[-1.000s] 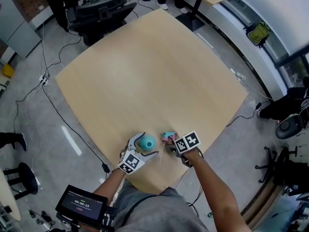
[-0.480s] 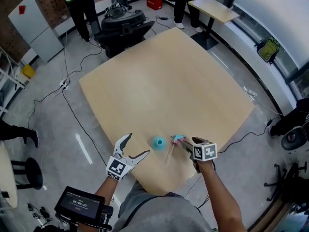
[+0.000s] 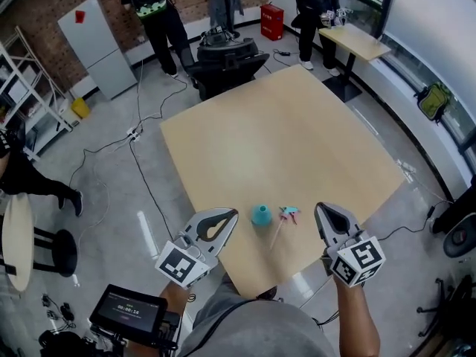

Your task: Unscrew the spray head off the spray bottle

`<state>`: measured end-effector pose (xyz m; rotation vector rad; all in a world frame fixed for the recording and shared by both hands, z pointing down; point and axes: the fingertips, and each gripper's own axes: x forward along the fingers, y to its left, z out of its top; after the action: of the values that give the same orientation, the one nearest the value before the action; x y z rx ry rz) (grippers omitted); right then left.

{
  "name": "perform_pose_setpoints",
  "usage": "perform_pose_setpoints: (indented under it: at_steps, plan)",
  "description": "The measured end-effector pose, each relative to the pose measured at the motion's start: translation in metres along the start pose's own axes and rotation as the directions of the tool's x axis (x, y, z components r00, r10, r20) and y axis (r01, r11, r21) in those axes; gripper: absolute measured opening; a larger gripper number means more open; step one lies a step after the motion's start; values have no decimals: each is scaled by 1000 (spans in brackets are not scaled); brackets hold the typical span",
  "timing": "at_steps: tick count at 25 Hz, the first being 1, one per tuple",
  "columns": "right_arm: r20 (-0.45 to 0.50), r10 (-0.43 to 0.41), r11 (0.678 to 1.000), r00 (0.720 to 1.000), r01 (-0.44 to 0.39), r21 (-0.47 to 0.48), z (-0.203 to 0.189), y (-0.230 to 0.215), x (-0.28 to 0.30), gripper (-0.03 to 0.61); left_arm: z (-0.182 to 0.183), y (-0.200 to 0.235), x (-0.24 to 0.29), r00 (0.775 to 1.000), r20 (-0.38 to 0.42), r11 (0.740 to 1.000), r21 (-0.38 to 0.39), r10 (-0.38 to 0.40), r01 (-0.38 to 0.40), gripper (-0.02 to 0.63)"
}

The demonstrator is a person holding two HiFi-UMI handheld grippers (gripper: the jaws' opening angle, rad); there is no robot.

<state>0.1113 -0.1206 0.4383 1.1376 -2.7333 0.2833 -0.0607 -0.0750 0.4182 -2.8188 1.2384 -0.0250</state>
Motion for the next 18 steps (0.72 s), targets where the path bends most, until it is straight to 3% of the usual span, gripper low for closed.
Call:
perform_pose_setpoints:
  at_steps: [6,10,18]
  plan:
    - [144,82,985,986,-58,-163,54,50,-47,5,44,-30,-17,999,49,998,-56,-17,20,3]
    - [204,90,980,975,-50,-191,65,85,-88,5,60,-60,-43,999,41,1000,-17,-13,13,3]
    - [208,98,970,973,-47,-237,68,128,-124,5,73,-74,-80,997,71,1000,13,-20,20,3]
